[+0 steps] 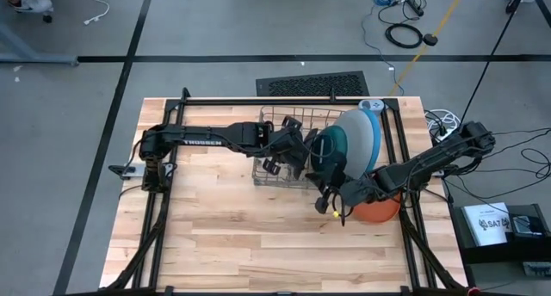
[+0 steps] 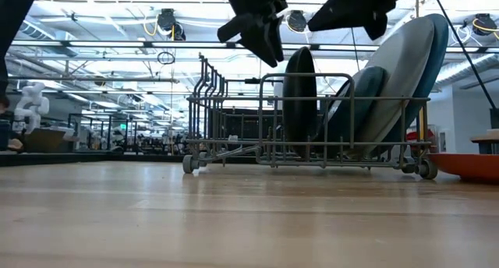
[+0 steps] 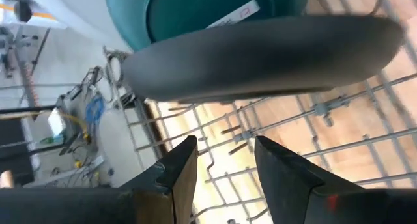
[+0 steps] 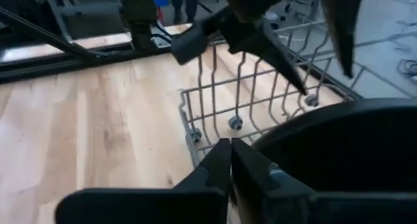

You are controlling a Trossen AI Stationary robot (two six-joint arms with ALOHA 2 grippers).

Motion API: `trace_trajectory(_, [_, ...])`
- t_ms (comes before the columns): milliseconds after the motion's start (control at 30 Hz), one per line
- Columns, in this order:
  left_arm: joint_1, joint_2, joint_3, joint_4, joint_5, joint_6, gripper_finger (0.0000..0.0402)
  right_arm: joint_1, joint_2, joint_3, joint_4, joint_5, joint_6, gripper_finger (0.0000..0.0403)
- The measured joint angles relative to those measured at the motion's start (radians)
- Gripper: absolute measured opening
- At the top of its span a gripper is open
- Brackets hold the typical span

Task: Sort dishes
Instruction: Put the black plate into the dish rack

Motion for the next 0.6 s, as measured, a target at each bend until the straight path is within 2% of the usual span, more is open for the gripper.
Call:
trace_trajectory(300, [0.006,-0.001,0.000,-0.018,0.029,-0.047,0.0154,0.030,0.000,0.092,-0.333,0.107,0.098,0.0001])
trace_trajectory(600, [0.040,-0.001,0.000,0.003,0.119,-0.104,0.0154,-0.044,0.010,0.153,-0.375,0.144,0.084,0.0000])
